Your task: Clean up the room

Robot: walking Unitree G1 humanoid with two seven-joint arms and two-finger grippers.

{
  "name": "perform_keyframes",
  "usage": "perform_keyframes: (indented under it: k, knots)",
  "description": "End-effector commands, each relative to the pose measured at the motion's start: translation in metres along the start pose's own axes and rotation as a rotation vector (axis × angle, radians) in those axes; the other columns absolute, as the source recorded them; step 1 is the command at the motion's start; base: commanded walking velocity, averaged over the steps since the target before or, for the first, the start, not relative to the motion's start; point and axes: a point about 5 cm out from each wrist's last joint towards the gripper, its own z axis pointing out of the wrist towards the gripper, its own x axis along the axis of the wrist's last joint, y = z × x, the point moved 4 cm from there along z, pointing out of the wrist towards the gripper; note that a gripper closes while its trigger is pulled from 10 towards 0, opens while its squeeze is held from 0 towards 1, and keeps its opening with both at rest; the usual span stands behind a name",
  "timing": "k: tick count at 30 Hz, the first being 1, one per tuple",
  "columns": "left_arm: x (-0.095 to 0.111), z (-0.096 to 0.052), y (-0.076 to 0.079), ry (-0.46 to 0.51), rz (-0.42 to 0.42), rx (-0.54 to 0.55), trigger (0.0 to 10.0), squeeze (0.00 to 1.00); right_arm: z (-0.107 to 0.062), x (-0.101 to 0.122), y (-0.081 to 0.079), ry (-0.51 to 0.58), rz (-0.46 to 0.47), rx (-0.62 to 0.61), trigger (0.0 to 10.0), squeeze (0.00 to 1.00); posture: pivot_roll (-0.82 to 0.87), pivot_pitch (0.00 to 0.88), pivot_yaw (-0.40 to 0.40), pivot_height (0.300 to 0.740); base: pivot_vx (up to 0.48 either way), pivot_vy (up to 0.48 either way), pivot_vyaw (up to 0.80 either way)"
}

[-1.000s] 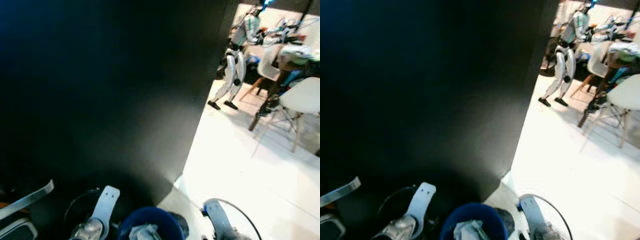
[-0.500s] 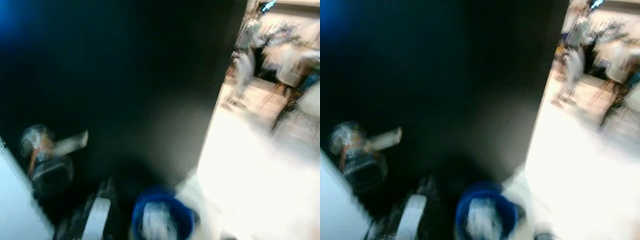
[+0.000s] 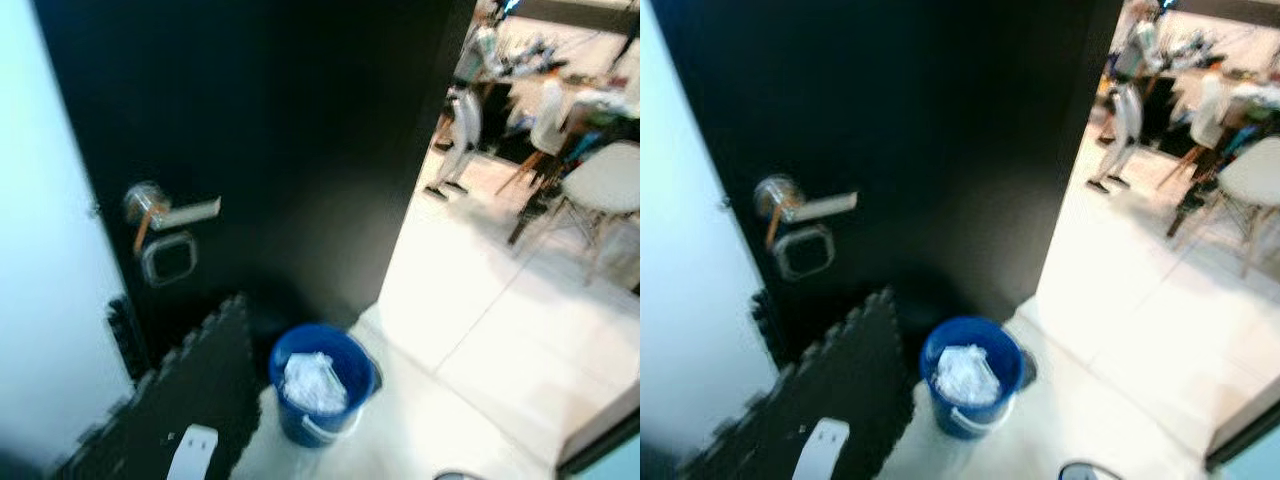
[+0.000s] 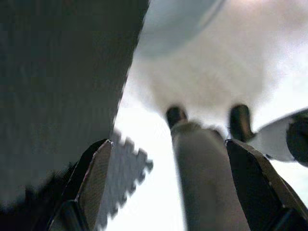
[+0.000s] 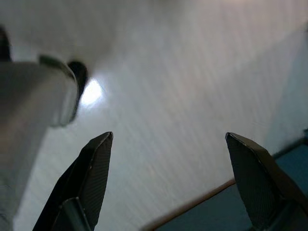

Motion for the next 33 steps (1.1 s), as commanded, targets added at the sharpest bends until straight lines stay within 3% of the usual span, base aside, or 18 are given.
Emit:
perform_keyframes:
  k: [1, 27, 33]
  knots:
    - [-0.0034, -0.0001, 0.0023, -0.012, 0.012, -0.007, 10.0, 0.00, -0.0005, -0.0098, 0.0043, -0.020, -0.012, -0.015, 10.0, 0.00, 0.09, 0.000, -0.077, 0.735, -0.480, 0.000, 0.00]
    - [-0.0119, -0.0002, 0.0095, -0.031, 0.014, -0.020, 10.0, 0.00, -0.0007, -0.0076, 0.0060, -0.015, -0.027, -0.006, 10.0, 0.00, 0.09, 0.000, -0.081, 0.740, -0.478, 0.000, 0.00]
    - [-0.0126, -0.0004, 0.0081, -0.028, -0.001, -0.012, 10.0, 0.00, -0.0007, -0.0056, 0.0060, 0.004, -0.021, -0.014, 10.0, 0.00, 0.09, 0.000, -0.079, 0.740, 0.000, 0.000, 0.00]
